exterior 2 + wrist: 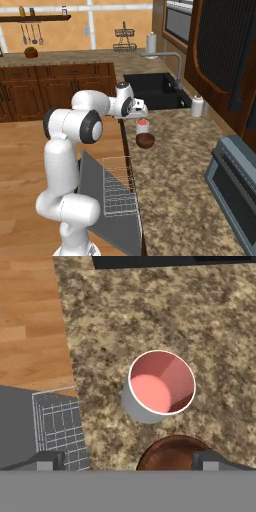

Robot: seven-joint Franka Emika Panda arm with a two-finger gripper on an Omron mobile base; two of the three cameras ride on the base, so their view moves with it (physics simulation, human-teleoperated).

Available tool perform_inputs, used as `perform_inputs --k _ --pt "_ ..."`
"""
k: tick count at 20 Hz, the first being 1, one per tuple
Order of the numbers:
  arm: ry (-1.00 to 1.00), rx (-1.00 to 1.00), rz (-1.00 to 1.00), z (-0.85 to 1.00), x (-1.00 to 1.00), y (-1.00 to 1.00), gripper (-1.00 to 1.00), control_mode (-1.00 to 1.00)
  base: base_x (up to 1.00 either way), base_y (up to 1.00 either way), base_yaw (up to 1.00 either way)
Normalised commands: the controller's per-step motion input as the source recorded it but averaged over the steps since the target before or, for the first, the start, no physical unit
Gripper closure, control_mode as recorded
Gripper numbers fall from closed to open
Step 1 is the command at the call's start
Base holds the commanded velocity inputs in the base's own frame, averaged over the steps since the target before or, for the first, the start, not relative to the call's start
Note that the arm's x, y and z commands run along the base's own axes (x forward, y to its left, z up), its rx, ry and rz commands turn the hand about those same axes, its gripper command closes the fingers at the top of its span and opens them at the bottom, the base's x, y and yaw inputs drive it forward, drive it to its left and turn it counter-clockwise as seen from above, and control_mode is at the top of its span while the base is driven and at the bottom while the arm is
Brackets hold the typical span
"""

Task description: Pick up the cup and bowl from the counter, place them in the dishwasher, and close the dishwasher door.

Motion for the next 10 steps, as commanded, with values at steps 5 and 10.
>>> perform_inputs --k 5,10 --pt "0.00 0.00 0.00 -0.36 0.60 -0.19 -1.00 -1.00 0.00 0.00 0.00" --pt "0.03 0.00 0.00 -0.34 0.49 -0.01 -1.00 -1.00 0.00 0.00 0.00"
